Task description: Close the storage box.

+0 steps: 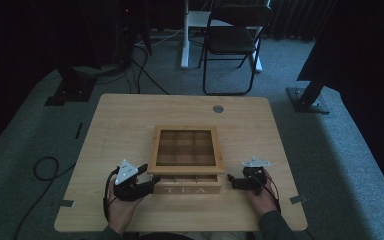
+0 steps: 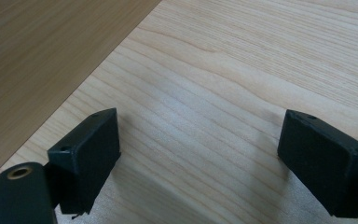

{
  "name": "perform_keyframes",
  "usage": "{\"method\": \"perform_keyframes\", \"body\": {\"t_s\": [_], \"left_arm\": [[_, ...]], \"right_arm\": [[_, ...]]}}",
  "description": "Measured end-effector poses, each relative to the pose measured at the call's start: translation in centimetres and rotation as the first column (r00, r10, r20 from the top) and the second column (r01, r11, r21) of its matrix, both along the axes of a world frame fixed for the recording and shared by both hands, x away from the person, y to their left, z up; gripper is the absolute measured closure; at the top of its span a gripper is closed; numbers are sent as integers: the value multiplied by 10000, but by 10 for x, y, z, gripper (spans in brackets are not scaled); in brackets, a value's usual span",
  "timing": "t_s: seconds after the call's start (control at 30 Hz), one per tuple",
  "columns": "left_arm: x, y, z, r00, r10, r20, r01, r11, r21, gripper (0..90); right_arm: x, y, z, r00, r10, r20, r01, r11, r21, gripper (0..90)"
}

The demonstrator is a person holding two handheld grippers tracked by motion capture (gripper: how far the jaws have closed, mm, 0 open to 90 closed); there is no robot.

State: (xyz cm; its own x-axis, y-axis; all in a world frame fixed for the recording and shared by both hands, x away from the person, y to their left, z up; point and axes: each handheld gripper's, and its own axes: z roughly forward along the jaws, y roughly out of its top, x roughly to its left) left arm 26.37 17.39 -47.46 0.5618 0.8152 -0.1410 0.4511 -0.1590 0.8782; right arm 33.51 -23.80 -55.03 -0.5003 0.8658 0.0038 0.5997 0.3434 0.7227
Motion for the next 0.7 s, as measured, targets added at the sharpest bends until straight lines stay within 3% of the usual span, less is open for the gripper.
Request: {"method": "perform_keyframes", "body": {"t_s": [0.23,0.7], "left_arm": [[-2,-1,-4,10000,71,-27,-71,9999,134,383],[-2,-1,-13,9987,70,-496,-59,9998,209,372]], "right_arm": [[0,0,0,10000,1,1,-1,10000,-3,124],[0,0,0,10000,10,19,-10,10000,-6,124]]}}
